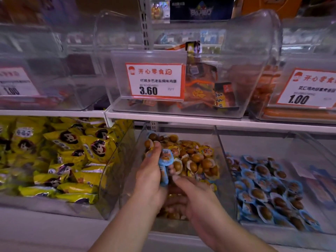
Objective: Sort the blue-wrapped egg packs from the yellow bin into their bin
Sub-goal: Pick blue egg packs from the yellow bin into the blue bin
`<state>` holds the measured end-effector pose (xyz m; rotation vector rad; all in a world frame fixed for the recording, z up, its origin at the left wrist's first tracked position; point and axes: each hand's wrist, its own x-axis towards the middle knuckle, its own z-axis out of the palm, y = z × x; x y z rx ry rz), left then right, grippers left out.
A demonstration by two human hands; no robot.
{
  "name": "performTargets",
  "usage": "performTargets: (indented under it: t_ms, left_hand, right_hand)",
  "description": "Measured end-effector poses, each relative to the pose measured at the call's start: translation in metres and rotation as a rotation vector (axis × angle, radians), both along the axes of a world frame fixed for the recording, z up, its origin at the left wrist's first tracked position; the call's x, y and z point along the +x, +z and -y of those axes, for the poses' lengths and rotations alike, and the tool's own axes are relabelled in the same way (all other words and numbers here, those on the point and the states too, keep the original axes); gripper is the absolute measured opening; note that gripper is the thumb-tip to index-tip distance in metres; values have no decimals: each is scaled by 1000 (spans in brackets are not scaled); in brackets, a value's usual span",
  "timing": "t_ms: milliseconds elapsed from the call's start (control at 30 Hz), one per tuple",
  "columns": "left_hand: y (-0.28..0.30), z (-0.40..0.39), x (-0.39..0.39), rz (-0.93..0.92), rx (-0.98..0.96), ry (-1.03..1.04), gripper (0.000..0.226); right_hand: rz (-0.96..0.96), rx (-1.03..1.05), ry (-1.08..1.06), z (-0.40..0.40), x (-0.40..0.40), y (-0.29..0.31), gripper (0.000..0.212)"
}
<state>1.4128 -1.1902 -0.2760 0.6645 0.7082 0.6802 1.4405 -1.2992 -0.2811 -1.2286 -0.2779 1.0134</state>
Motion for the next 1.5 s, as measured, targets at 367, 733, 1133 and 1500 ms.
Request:
performTargets:
  t_ms: [367, 733, 1133, 1500]
  left_hand:
    - [-3, 12, -7, -63, 20, -34, 45]
    - [-3, 34, -17, -43, 697, -120, 29]
    - [-14, 56, -13, -252, 1400, -405, 77]
    - [-30, 39, 1, -523, 1568, -536, 23]
  right_hand:
    - [-323, 64, -93, -13, 16, 1, 47]
    - [-320, 131, -142, -14, 19, 1, 42]
    - [134, 202, -129, 43, 48, 21, 14]
    - [704, -390, -367, 141, 169, 26, 11]
